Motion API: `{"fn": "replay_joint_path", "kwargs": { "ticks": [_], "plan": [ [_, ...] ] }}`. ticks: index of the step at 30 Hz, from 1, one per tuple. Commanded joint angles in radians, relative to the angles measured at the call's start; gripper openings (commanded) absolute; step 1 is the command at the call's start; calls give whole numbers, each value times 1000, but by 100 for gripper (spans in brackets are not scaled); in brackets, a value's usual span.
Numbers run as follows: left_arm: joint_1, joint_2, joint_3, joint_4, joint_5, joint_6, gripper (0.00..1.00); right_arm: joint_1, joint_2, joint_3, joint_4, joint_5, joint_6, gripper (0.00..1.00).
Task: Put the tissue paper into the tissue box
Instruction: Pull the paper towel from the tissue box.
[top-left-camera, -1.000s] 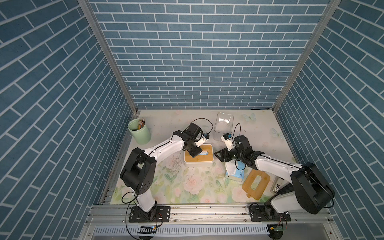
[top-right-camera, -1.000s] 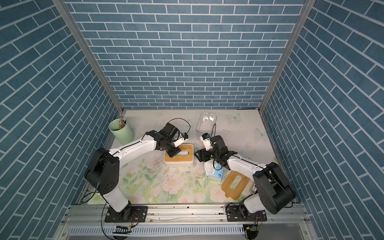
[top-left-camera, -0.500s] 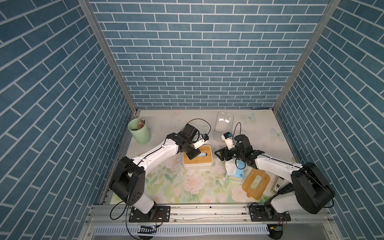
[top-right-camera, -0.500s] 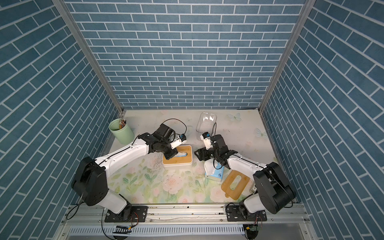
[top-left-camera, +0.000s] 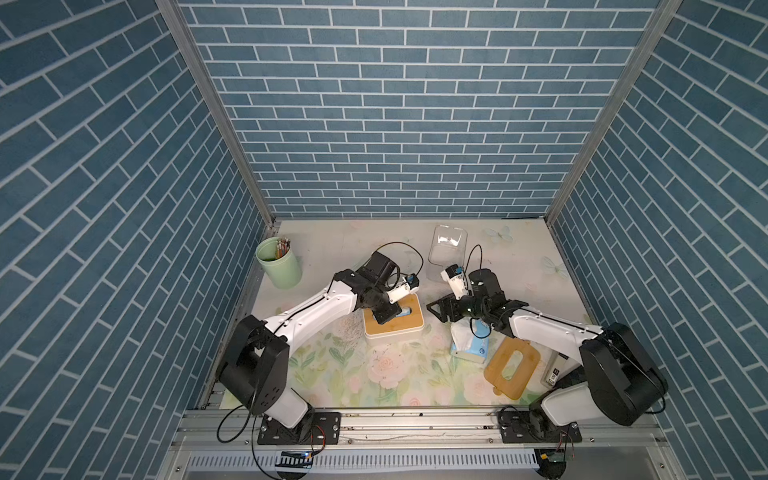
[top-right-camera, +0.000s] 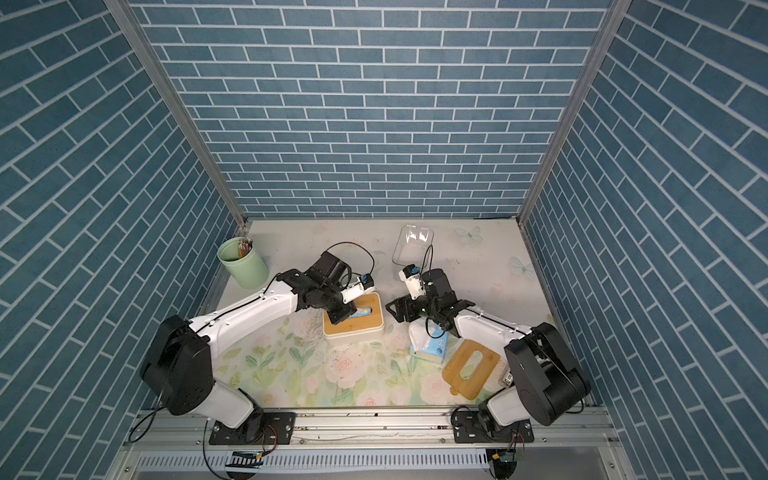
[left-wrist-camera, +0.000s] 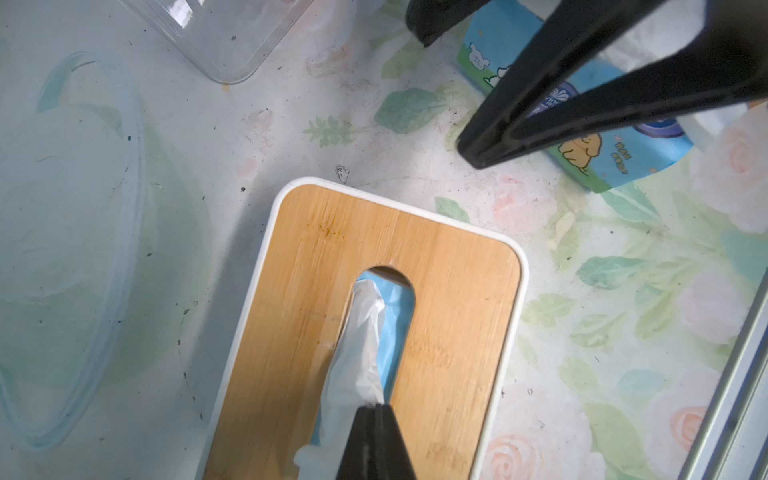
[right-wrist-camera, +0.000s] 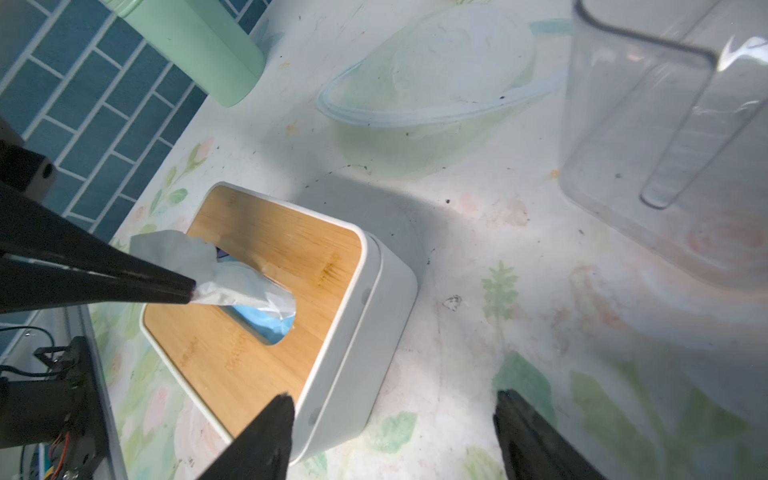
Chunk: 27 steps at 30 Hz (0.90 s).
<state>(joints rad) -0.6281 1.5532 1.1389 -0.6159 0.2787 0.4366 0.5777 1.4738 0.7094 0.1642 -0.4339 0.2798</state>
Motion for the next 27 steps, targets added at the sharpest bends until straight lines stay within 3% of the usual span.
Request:
{"fn": "replay_joint_path", "kwargs": {
  "ticks": [1,11,27],
  "plan": [
    [-3,-3,11,-4,23,-3,0,20,57,31,55,-72,46,79],
    [-4,-29,15,-2,19,-5,0,60,173,88,51,-49,91,74],
    [8,-149,-48,16,-25,-35,0,62,192,64,51,1,130,70]
  ]
}}
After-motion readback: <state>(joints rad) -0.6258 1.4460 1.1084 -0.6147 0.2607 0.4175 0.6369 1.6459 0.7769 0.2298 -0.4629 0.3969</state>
